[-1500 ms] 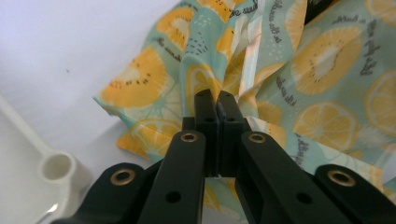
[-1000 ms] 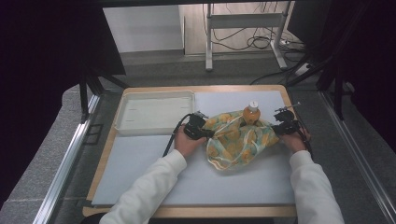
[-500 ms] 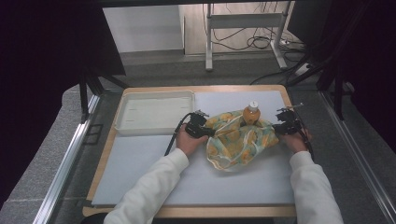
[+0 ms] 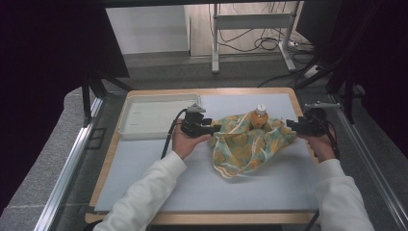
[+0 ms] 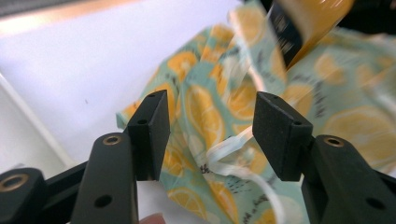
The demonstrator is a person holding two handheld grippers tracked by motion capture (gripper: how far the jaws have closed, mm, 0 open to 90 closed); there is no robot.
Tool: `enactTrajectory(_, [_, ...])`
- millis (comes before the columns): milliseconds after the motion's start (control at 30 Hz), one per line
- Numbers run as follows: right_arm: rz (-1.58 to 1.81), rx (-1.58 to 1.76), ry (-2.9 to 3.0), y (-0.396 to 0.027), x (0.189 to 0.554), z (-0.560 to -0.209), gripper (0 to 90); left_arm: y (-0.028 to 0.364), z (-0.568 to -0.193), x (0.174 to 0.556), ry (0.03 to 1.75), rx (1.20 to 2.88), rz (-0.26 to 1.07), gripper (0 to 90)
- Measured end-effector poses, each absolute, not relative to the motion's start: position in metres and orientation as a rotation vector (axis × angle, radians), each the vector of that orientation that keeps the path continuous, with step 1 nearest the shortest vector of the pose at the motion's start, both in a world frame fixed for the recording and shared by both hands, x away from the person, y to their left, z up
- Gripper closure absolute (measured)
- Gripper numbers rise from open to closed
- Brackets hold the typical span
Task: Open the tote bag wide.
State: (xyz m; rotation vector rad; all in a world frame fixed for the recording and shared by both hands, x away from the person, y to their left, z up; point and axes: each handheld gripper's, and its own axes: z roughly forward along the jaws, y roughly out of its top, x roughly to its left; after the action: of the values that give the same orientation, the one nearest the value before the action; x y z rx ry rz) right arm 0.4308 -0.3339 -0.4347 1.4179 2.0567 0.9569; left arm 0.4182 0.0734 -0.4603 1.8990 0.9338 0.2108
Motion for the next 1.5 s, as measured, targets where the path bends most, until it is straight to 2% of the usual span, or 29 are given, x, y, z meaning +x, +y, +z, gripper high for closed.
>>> enactTrajectory(100, [0.989,1.385,2.095,-0.330,0.421,-0.427,49.1,0.078,-0.451,0.413,0.899,1.902,0.211,50.0])
enactTrajectory(267, [1.036,1.316,2.165,-0.319,0.407,-0.418,63.3,0.075,-0.441,0.405,0.810,1.951,0.175,81.2])
enactTrajectory(367, [1.042,1.273,2.212,-0.311,0.400,-0.413,76.4,0.069,-0.441,0.402,0.780,1.965,0.140,89.3])
enactTrajectory(433, [1.036,1.255,2.238,-0.307,0.398,-0.411,83.7,0.064,-0.442,0.400,0.764,1.977,0.125,89.5])
enactTrajectory(533, [1.016,1.232,2.268,-0.301,0.395,-0.408,89.0,0.058,-0.444,0.400,0.758,1.989,0.112,89.6])
enactTrajectory(1100, [0.972,1.105,2.375,-0.266,0.394,-0.400,89.3,0.016,-0.444,0.406,0.731,2.057,0.107,89.6])
enactTrajectory(1300, [0.977,1.091,2.409,-0.255,0.394,-0.411,89.3,-0.004,-0.458,0.421,0.754,2.109,0.077,89.7])
enactTrajectory(1500, [0.891,1.085,2.485,-0.246,0.397,-0.436,89.3,-0.021,-0.479,0.440,0.809,2.150,0.064,89.6])
